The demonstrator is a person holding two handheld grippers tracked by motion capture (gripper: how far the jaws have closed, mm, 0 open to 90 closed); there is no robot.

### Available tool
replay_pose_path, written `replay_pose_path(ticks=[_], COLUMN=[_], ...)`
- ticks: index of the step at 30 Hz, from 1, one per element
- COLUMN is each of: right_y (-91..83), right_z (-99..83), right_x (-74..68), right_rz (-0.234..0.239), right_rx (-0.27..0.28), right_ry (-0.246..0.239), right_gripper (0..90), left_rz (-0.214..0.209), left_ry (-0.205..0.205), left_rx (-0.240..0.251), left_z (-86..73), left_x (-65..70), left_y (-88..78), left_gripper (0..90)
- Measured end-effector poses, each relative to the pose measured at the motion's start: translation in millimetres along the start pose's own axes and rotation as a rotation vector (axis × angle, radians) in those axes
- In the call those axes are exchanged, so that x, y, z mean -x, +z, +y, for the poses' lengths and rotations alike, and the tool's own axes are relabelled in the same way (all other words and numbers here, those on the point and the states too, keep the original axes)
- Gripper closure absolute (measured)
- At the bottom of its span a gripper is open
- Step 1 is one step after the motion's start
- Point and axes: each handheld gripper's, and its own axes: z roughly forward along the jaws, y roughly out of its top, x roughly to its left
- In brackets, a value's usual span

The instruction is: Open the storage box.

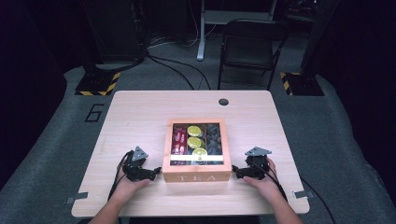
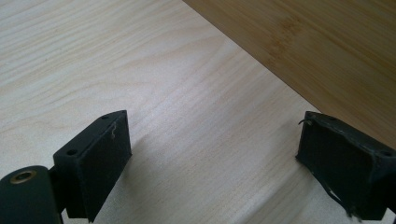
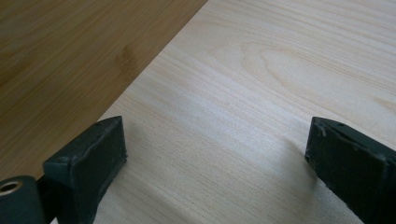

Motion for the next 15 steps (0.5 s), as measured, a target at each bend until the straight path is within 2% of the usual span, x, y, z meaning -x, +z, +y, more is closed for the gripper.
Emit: replay_pose_path(ticks=[3, 4, 8, 9, 10, 12, 13, 14, 15], right_y=[-0.4, 0.1, -1.6, -2.3, -2.3, -4.2, -6.2, -6.2, -8.6], right_z=[-0.1, 0.1, 0.3, 0.6, 0.6, 1.2, 2.9, 2.9, 4.8], right_x=[-0.6, 0.8, -0.2, 0.6, 0.6, 0.6, 1.9, 1.9, 2.0], right_rz=[-0.002, -0.001, 0.008, 0.004, 0.004, 0.006, 0.006, 0.006, 0.010], right_rx=[-0.003, 0.006, 0.019, 0.023, 0.023, 0.016, 0.000, 0.000, -0.019], right_ry=[0.008, -0.013, -0.010, -0.010, -0.010, 0.004, 0.000, 0.000, 0.005], right_gripper=[5.1, 6.0, 15.1, 18.9, 18.9, 24.8, 30.6, 30.6, 36.5], left_rz=[0.004, 0.003, -0.006, -0.006, -0.006, -0.009, -0.016, -0.016, -0.024], left_ry=[0.001, 0.005, 0.004, 0.002, 0.002, 0.001, -0.018, -0.018, -0.036], left_rx=[0.003, 0.005, 0.005, 0.012, 0.012, 0.006, 0.003, 0.003, -0.005], left_z=[0.0, 0.0, 0.7, 0.6, 0.6, 1.1, 1.8, 1.8, 2.7], left_x=[0.5, 0.5, 1.3, 0.3, 0.3, -0.7, -3.3, -3.3, -4.6], left_y=[0.3, 0.5, 0.5, -0.5, -0.5, -1.4, -4.0, -4.0, -5.5], left_gripper=[9.5, 9.6, 11.1, 14.7, 15.5, 16.5, 21.7, 24.4, 27.7])
